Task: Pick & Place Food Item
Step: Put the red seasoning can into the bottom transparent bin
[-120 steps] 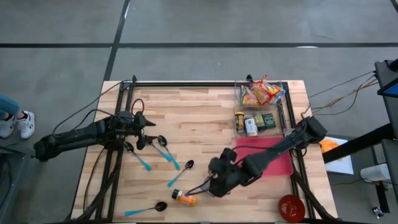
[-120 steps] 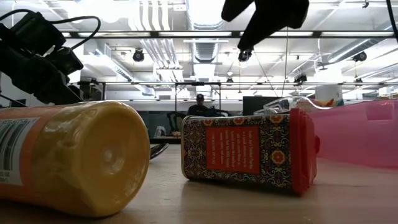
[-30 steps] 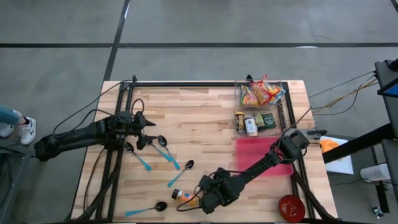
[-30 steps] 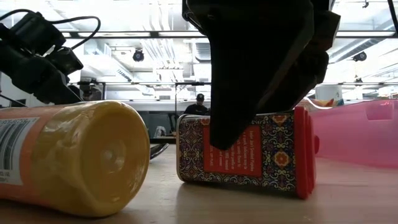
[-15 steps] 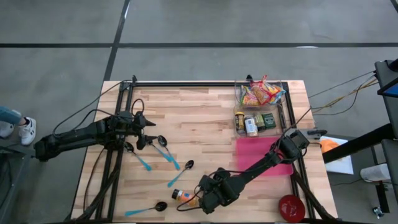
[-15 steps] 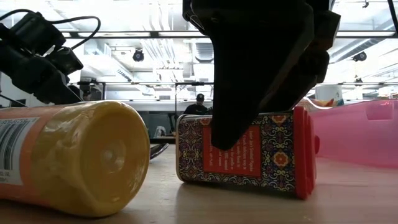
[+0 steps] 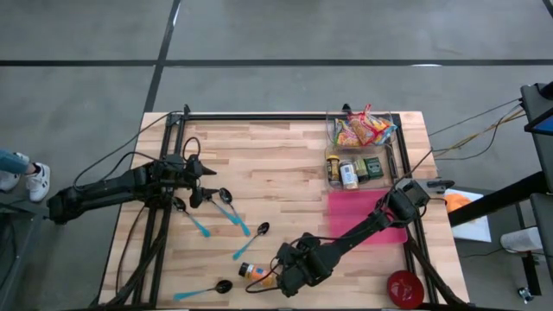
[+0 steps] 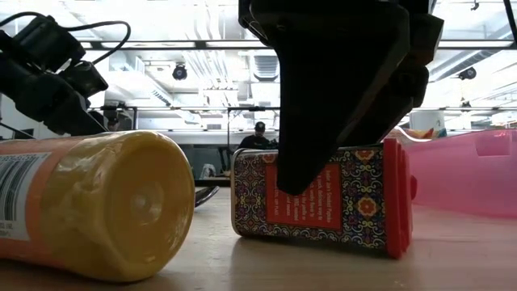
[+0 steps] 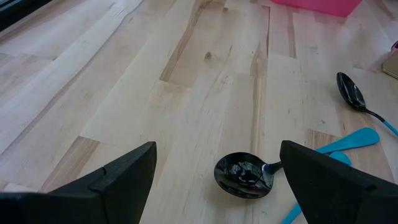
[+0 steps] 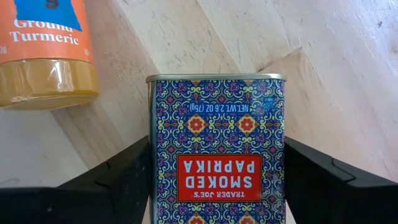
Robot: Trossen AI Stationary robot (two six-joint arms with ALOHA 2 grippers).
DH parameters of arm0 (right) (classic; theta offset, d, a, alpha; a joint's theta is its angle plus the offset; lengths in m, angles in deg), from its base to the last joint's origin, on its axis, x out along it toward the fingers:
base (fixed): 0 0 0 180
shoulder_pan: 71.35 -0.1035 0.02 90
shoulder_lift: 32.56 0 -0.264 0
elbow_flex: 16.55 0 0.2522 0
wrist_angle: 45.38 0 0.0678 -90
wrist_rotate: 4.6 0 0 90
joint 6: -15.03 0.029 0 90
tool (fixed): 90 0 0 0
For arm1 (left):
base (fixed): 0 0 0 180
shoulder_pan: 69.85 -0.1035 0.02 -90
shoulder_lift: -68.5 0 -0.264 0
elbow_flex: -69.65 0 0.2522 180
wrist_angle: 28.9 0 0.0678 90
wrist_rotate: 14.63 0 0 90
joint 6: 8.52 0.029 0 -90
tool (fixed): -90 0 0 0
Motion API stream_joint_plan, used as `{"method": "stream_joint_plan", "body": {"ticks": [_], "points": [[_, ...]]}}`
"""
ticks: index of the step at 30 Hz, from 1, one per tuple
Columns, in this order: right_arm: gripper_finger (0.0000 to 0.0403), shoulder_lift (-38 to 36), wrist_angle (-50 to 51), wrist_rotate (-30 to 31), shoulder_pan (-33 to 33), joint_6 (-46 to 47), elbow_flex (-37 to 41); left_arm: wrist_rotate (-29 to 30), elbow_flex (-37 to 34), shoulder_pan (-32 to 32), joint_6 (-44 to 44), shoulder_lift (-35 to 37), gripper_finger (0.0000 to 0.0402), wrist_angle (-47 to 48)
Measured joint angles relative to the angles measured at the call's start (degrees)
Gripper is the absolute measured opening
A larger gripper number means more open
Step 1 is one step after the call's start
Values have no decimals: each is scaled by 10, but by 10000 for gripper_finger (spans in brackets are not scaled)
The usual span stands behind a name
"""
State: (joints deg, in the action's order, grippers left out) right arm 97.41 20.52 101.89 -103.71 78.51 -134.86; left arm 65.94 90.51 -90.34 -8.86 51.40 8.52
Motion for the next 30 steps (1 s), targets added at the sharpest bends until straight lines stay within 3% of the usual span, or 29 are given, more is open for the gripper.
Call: {"method": "stream_joint_plan", "body": {"ticks": [30], "points": [[287,0,5,1,0,9,0,0,0,0,0,0,345,0]]}}
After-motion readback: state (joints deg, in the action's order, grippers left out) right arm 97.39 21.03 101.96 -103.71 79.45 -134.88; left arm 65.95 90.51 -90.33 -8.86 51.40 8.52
